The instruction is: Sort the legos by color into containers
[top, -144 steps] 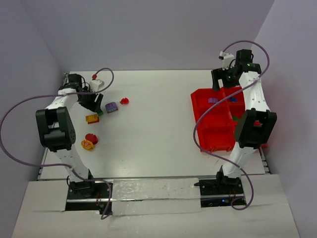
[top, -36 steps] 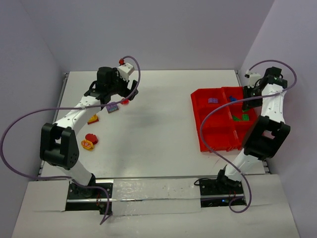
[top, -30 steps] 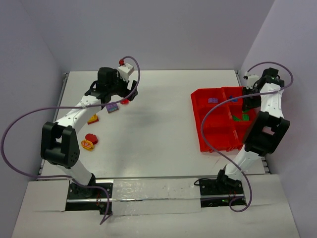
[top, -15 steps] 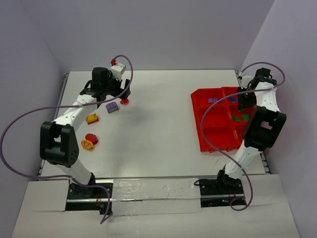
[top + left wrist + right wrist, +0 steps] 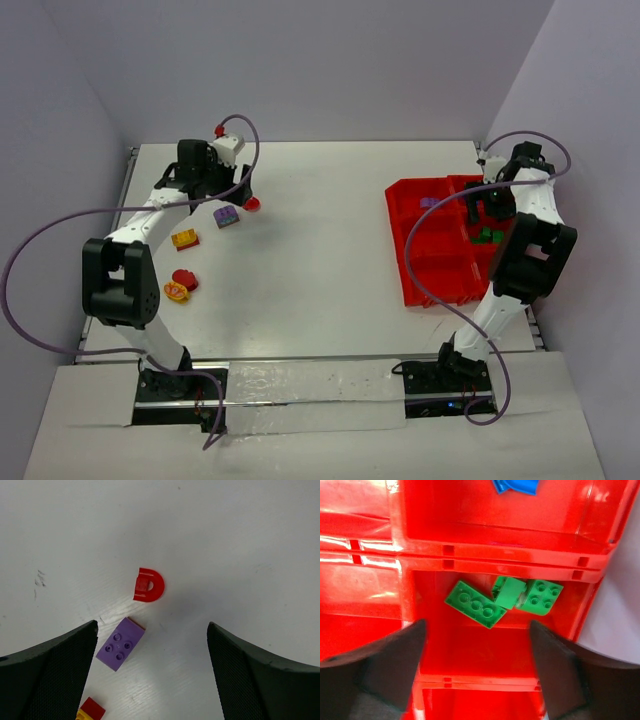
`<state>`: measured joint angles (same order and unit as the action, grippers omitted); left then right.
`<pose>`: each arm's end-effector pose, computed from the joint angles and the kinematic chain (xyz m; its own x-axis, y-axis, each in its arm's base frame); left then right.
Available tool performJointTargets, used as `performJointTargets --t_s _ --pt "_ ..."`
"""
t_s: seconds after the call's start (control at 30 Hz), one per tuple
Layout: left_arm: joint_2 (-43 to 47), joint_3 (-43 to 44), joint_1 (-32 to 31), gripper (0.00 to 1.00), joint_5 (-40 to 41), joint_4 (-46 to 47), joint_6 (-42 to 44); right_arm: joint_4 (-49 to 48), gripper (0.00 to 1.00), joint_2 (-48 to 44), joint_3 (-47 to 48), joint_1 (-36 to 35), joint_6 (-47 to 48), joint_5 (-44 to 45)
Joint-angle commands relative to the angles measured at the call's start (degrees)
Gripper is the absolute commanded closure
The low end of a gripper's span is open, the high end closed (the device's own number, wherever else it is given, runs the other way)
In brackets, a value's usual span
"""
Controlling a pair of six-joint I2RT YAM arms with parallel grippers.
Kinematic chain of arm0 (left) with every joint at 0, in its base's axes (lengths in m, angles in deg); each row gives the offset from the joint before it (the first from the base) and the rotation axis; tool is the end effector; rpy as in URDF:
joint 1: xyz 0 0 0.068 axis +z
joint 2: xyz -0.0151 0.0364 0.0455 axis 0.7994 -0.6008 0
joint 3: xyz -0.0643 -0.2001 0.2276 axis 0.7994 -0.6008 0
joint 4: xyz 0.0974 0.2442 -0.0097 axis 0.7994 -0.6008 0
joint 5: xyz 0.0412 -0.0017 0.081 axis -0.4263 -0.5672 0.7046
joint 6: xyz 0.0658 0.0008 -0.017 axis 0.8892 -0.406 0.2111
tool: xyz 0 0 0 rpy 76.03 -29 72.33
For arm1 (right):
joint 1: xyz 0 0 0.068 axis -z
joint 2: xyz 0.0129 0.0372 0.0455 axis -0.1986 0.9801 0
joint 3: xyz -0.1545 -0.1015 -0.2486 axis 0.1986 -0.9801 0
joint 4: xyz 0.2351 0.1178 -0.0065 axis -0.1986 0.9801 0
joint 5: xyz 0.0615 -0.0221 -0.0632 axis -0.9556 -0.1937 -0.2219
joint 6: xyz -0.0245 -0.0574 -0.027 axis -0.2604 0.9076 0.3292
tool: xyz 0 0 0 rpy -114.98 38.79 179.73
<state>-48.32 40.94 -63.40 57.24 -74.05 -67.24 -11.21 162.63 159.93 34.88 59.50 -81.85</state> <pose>0.4012 -0.0879 0.2961 -0.5173 0.2411 -0.8212 0.4670 0.8836 -0.0347 0.3798 -0.1526 0.2647 -0.8972 -0.1696 -0.4078 -0.1721 0.9846 -0.0309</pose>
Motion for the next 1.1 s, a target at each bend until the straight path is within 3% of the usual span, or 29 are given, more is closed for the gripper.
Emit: performJointTargets --t_s 0.0,0.17,0.4,0.77,0.93,1.07 --pt "-3.17 4.55 3.18 0.08 -3.60 -7.72 7.20 0.91 0.03 -2.18 4.40 -0.83 -1.02 -3.42" --pt "-6.42 7.30 5.04 0.11 -2.16 -12.63 15.37 2.99 0.00 -3.66 8.99 -2.87 -2.47 -8.38" --pt "-12.38 11.36 5.32 0.12 -6.30 -20.85 30.13 4.82 0.00 -3.28 14.70 -6.87 -3.76 -11.13" --pt "-17.16 13.26 5.40 0.25 -5.20 -21.92 35.64 8.35 0.00 -2.56 21.75 -10.29 -4.92 -18.74" --pt "-16.56 12.80 5.68 0.59 -6.75 -22.11 37.83 7.97 0.00 -3.59 21.16 -13.09 -4.00 -23.66" --pt "-15.15 13.80 5.84 0.93 -12.33 -22.69 36.36 5.07 0.00 -5.33 17.99 -15.11 -3.74 -30.12"
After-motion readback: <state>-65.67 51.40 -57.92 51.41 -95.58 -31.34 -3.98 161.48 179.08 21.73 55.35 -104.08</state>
